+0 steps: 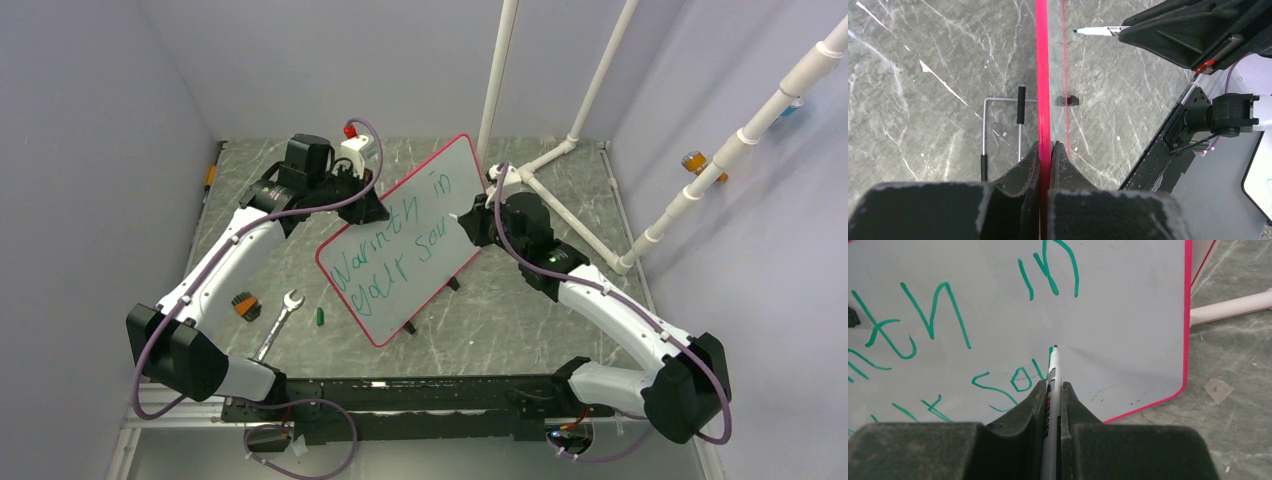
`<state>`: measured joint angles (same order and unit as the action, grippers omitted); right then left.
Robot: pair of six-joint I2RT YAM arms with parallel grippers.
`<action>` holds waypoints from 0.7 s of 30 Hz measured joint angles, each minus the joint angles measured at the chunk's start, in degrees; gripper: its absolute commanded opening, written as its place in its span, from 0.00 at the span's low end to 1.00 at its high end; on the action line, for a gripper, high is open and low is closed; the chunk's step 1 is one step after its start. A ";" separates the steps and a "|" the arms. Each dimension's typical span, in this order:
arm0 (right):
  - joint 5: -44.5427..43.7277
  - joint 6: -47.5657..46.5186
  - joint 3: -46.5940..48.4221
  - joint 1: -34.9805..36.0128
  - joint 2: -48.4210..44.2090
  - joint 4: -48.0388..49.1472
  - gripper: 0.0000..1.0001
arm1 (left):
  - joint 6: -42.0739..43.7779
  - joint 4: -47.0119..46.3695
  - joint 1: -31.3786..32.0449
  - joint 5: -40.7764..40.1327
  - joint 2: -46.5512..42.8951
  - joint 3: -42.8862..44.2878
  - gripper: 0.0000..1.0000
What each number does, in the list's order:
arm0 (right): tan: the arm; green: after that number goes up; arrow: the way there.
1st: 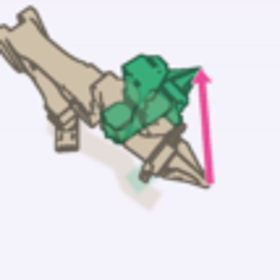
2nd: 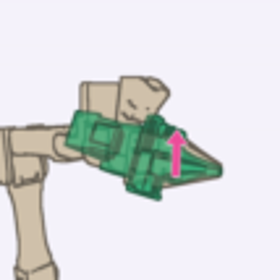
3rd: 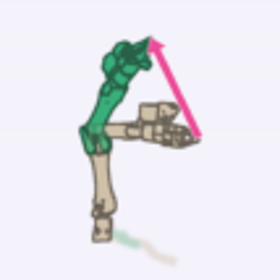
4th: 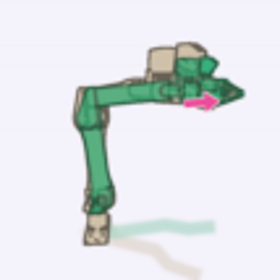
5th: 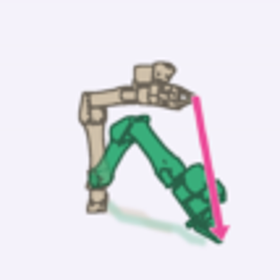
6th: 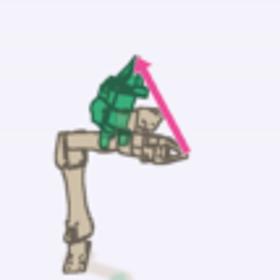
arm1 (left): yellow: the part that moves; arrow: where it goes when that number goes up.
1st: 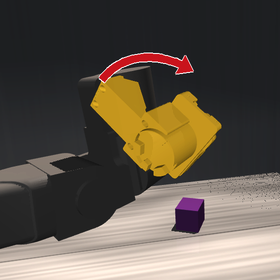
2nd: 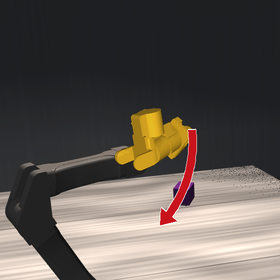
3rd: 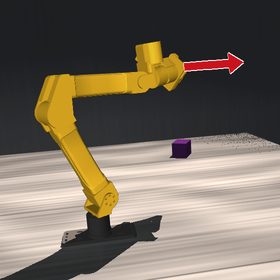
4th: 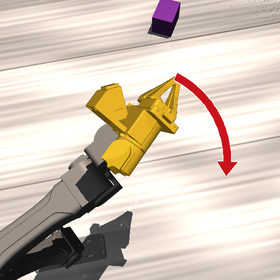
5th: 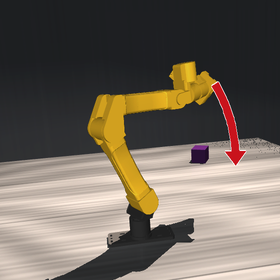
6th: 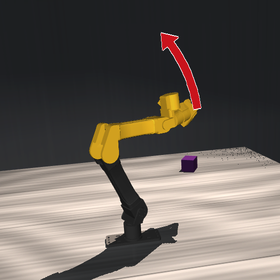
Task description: Write a sentence on the whiteboard
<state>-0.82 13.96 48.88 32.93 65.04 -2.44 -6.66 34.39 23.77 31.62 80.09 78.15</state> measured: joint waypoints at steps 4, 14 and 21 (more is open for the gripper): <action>-0.15 0.66 1.22 0.00 2.12 0.55 0.00 | 0.02 -0.07 0.22 -0.02 -0.02 0.00 0.00; -0.17 1.75 2.29 -0.28 4.79 3.02 0.00 | -0.02 0.02 0.33 -0.81 -0.07 0.00 0.00; -0.20 2.21 1.22 -0.50 4.72 4.09 0.00 | -0.02 0.07 0.35 -0.98 -0.07 0.00 0.00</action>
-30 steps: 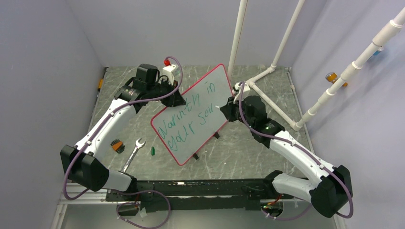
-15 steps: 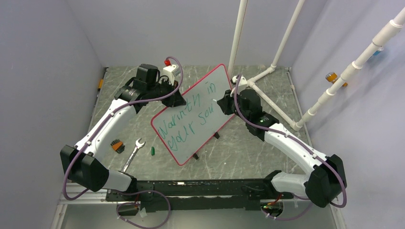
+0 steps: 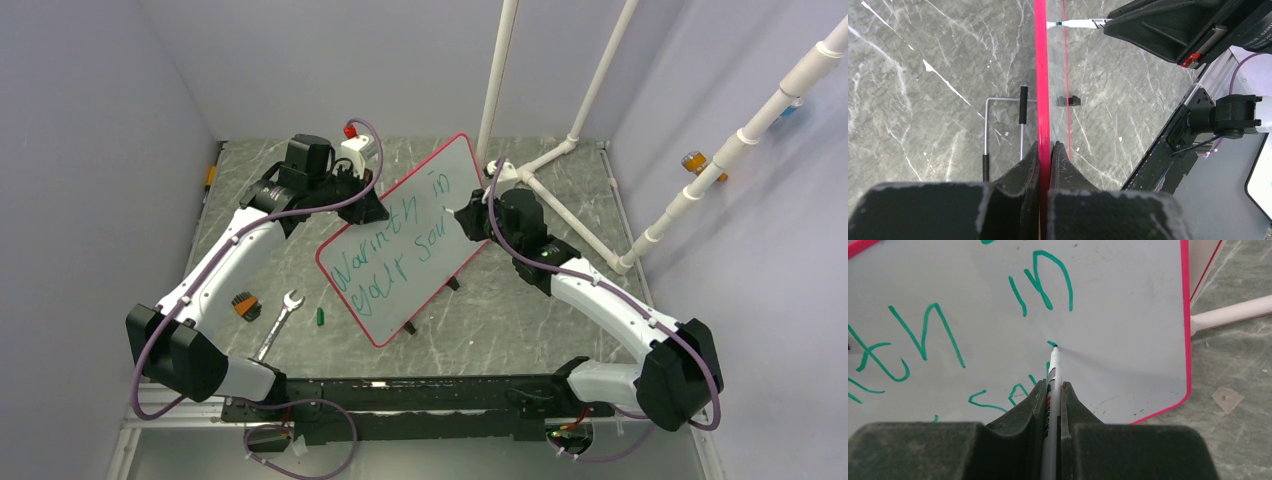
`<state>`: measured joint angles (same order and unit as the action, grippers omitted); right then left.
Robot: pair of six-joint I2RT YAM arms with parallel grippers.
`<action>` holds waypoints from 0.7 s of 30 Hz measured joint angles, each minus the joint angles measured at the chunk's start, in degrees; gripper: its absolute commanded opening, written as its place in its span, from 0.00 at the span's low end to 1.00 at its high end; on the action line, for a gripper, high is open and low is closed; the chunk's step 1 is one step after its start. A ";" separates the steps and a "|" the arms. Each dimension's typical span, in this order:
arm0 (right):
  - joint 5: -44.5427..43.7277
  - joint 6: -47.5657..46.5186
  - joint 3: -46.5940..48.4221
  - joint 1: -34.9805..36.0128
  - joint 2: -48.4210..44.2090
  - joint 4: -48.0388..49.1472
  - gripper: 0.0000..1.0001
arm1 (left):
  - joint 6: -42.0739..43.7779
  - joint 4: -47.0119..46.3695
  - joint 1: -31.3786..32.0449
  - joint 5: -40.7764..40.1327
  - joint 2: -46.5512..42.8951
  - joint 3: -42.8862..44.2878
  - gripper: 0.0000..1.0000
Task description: Write a sentence on the whiteboard
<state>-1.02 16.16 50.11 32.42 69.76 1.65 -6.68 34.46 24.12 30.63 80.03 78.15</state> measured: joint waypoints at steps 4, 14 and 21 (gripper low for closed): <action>-0.02 0.42 -1.88 -0.13 -0.28 0.63 0.00 | -0.02 0.02 0.00 -0.09 -0.02 0.00 0.00; -0.02 1.44 -7.39 -0.24 -1.62 1.14 0.00 | -0.02 0.04 0.02 -0.13 -0.07 0.00 0.00; -0.26 1.46 -9.14 -0.24 -1.99 1.09 0.00 | -0.02 0.02 0.04 -0.09 -0.07 0.00 0.00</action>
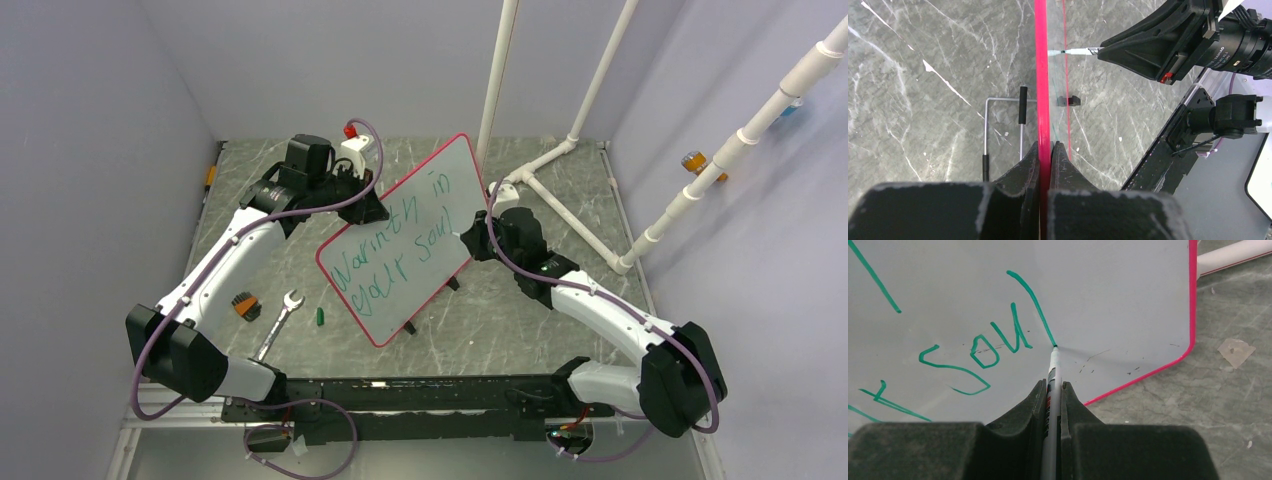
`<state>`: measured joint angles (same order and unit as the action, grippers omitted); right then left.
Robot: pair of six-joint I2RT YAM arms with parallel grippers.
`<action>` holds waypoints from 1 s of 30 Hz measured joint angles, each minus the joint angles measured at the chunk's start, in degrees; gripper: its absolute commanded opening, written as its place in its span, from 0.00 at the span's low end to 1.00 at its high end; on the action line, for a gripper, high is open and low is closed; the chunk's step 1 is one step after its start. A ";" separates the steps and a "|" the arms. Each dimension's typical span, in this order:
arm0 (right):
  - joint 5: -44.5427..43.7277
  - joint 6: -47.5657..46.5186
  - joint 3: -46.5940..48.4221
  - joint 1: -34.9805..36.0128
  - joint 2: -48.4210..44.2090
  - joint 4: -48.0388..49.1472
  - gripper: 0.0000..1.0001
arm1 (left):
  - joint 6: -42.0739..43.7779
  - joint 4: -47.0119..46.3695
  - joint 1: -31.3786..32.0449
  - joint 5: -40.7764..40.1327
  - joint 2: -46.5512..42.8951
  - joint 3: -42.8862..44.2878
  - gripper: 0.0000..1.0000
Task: Write a sentence on the whiteboard
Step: Write a sentence on the whiteboard, then put down the whiteboard on the whiteboard stand.
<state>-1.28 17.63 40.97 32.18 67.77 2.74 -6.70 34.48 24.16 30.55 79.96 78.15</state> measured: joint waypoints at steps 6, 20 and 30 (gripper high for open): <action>-0.46 -0.20 0.00 -0.48 -0.09 -0.07 0.00 | 0.00 -0.02 0.04 0.02 0.00 0.00 0.00; -1.25 -1.75 3.43 -2.91 -0.72 -2.86 0.00 | 0.04 -0.07 0.28 0.13 0.00 0.11 0.00; -1.51 0.35 3.45 -2.97 -14.32 -9.94 0.00 | 0.04 0.02 0.31 -0.07 0.00 0.15 0.00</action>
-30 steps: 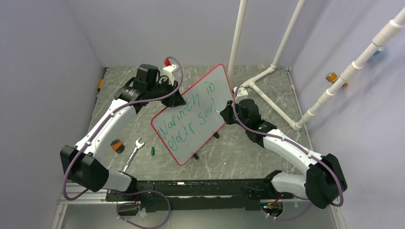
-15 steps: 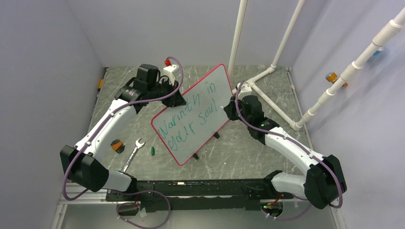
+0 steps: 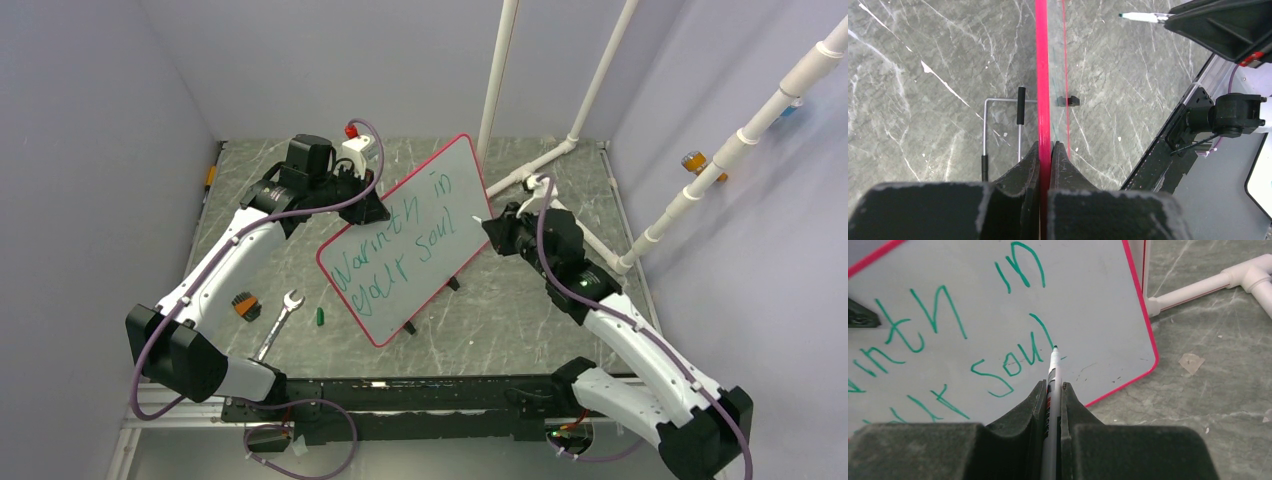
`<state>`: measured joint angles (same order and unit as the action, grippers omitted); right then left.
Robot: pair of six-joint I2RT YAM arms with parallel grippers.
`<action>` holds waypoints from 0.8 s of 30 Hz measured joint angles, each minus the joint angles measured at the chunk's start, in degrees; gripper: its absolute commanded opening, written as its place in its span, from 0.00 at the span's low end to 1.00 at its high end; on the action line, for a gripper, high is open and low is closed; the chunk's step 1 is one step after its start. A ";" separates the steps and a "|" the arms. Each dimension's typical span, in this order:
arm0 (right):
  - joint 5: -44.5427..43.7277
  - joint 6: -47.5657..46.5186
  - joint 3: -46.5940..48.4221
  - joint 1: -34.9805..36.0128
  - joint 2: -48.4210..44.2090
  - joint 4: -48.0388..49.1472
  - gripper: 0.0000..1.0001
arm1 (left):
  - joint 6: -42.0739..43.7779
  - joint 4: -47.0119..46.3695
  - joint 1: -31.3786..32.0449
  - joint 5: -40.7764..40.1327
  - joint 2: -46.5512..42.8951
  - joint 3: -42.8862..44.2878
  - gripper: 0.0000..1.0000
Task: Write a sentence on the whiteboard
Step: Put down the whiteboard on the whiteboard stand.
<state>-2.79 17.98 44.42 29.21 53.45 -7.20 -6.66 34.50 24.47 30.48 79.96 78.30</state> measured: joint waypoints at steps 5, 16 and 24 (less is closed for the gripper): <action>0.00 1.70 0.00 0.00 -4.22 -2.34 0.00 | -0.02 0.42 0.00 0.24 0.85 0.63 0.00; -0.22 4.35 -0.02 0.00 -13.27 -7.80 0.00 | -1.11 -0.66 -0.22 3.34 3.80 1.44 0.00; -0.42 4.61 0.00 0.00 -16.22 -10.80 0.00 | -3.87 -5.20 -0.87 3.21 -0.68 -4.31 0.00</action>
<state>-3.20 22.59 44.42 29.21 37.23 -18.00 -10.52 29.30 23.59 33.69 79.29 74.00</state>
